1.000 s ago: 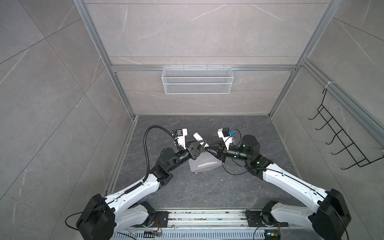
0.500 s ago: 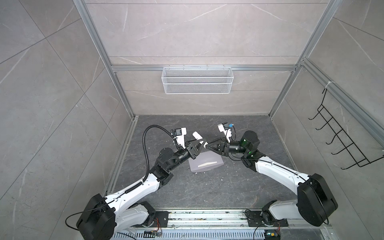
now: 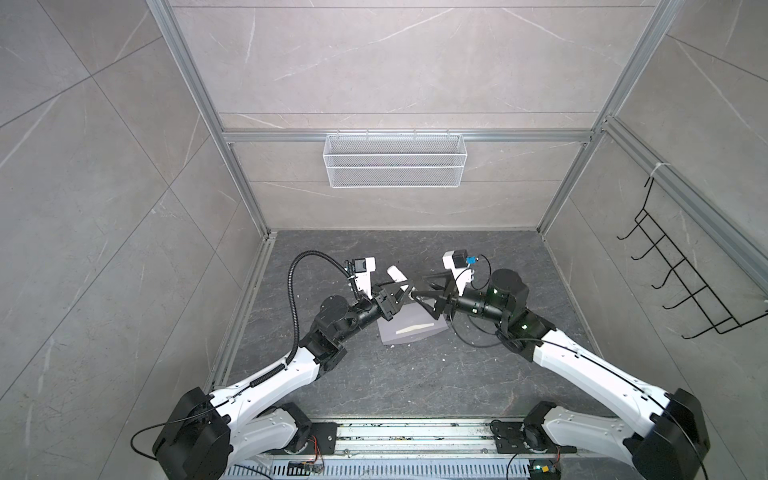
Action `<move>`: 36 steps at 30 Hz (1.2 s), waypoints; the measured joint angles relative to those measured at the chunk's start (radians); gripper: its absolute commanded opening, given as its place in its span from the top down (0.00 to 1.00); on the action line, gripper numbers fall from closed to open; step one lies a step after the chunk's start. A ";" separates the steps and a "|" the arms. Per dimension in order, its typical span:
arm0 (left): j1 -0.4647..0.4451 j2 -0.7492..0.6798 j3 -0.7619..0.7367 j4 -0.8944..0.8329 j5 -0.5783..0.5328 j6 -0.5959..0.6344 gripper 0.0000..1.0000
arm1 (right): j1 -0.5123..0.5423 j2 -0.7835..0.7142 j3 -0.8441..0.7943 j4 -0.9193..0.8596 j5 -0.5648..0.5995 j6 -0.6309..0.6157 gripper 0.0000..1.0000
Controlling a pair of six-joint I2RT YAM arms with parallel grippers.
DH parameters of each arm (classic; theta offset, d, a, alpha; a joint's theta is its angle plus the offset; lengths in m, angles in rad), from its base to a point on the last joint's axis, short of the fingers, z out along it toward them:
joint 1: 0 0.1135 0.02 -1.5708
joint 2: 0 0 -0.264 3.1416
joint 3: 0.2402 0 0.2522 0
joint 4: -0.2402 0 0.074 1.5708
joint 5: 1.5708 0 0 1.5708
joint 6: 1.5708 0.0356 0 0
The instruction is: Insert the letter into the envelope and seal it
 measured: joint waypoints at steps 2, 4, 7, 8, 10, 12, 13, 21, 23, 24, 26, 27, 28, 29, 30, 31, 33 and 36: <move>0.000 0.000 0.000 -0.005 0.000 0.000 1.00 | 0.077 -0.053 -0.020 -0.019 0.138 -0.089 0.18; 0.000 0.000 0.000 -0.010 -0.001 0.000 1.00 | 0.130 -0.088 -0.036 -0.030 0.268 -0.171 0.18; 0.000 0.000 0.000 -0.015 -0.001 0.000 1.00 | 0.183 -0.093 -0.043 -0.042 0.423 -0.263 0.19; 0.000 0.000 0.000 -0.017 -0.001 0.000 1.00 | 0.198 -0.090 -0.043 -0.046 0.459 -0.285 0.20; 0.000 0.000 0.000 -0.018 -0.001 0.000 1.00 | 0.232 -0.078 -0.043 -0.050 0.528 -0.330 0.22; 0.000 0.001 0.000 -0.018 -0.001 0.000 1.00 | 0.261 -0.057 -0.043 -0.050 0.583 -0.364 0.23; 0.000 0.002 0.000 -0.019 -0.001 0.000 1.00 | 0.275 -0.042 -0.043 -0.050 0.611 -0.383 0.25; 0.000 0.007 0.000 -0.023 -0.001 0.000 1.00 | 0.342 0.045 -0.043 -0.029 0.758 -0.465 0.39; 0.000 0.007 0.000 -0.023 -0.001 0.000 1.00 | 0.347 0.050 -0.043 -0.015 0.778 -0.472 0.42; 0.000 0.007 0.000 -0.023 -0.001 0.000 1.00 | 0.348 0.052 -0.043 -0.008 0.785 -0.475 0.43; 0.000 0.007 0.000 -0.023 -0.001 0.000 1.00 | 0.350 0.056 -0.042 0.006 0.800 -0.480 0.46; 0.000 0.007 0.000 -0.023 -0.001 0.000 1.00 | 0.351 0.058 -0.042 0.012 0.805 -0.484 0.48; 0.000 0.008 0.000 -0.023 -0.001 0.000 1.00 | 0.352 0.060 -0.042 0.018 0.811 -0.486 0.50; 0.000 0.008 0.000 -0.023 -0.001 0.000 1.00 | 0.353 0.061 -0.042 0.021 0.814 -0.487 0.51; 0.000 0.008 0.000 -0.023 -0.001 0.000 1.00 | 0.354 0.062 -0.041 0.026 0.818 -0.488 0.53; 0.000 0.008 0.000 -0.023 -0.001 0.000 1.00 | 0.354 0.063 -0.041 0.027 0.821 -0.490 0.56; 0.000 0.010 0.000 -0.023 -0.001 0.000 1.00 | 0.355 0.065 -0.040 0.029 0.822 -0.491 0.59; 0.000 0.013 0.000 -0.024 -0.001 0.000 1.00 | 0.356 0.067 -0.039 0.030 0.824 -0.491 0.68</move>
